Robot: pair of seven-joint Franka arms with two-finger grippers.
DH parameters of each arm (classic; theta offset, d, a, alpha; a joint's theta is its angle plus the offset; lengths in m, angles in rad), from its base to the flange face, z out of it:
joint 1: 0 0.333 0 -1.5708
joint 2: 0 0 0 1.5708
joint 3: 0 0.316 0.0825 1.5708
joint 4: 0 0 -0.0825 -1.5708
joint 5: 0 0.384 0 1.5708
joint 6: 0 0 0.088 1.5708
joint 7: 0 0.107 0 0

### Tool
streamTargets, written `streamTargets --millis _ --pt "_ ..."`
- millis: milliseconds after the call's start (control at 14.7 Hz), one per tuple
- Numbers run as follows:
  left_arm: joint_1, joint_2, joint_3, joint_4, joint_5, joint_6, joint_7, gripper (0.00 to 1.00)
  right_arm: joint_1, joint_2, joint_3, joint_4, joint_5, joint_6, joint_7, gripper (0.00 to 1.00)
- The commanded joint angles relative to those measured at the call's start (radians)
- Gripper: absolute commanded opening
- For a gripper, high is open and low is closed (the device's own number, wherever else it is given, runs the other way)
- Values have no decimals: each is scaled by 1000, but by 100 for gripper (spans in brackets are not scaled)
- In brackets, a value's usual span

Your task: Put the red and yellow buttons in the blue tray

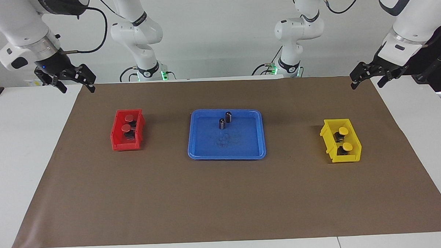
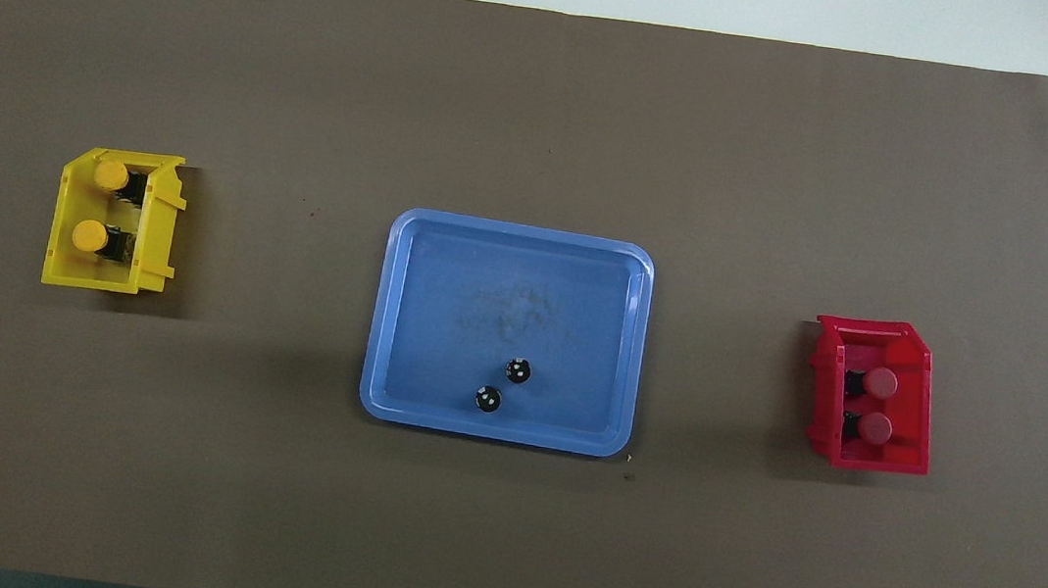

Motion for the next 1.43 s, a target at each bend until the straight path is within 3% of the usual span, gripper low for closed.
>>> streamTargets --millis 0,750,886,1023,1364 --pt "-5 -26 7 -31 -8 7 5 100 1 -5 3 0 -9 2 12 100" --pt "2 -26 7 -31 -8 1 5 100 4 -8 6 -11 -1 29 -28 100" --pt "2 -27 7 -31 -8 -5 5 100 4 -9 7 -21 2 37 -28 88" --pt "-5 -27 7 -32 -8 -5 5 100 17 -32 25 -92 3 78 -25 80" --pt "-68 -27 -2 -31 -8 -1 5 100 57 -61 32 -337 6 308 41 74"
